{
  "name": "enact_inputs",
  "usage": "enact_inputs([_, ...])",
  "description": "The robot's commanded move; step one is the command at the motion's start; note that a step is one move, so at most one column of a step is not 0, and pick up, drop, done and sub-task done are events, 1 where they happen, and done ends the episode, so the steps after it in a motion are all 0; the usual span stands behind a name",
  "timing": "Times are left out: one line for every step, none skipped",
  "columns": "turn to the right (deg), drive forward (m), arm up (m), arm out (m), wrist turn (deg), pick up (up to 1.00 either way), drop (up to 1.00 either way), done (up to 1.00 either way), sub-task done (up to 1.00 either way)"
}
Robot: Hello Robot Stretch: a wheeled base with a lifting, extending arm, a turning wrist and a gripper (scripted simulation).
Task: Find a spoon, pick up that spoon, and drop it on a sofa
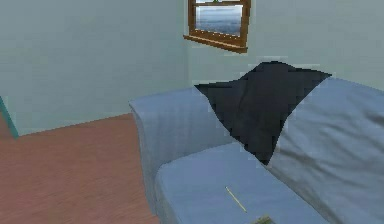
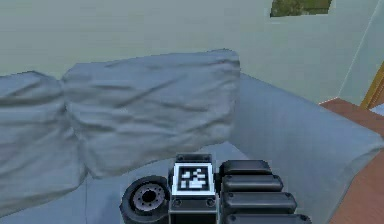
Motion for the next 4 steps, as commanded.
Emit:
enact_inputs([0.0, 0.0, 0.0, 0.32, 0.0, 0.0, 0.0, 0.0, 0.0])
enact_inputs([0.0, 0.0, 0.0, 0.0, 39.0, 0.0, 0.0, 0.0, 0.0])
enact_inputs([0.0, 0.0, -0.24, 0.0, 0.0, 0.0, 0.0, 0.0, 0.0])
enact_inputs([0.0, 0.0, -0.32, 0.0, 0.0, 0.0, 0.0, 0.0, 0.0])
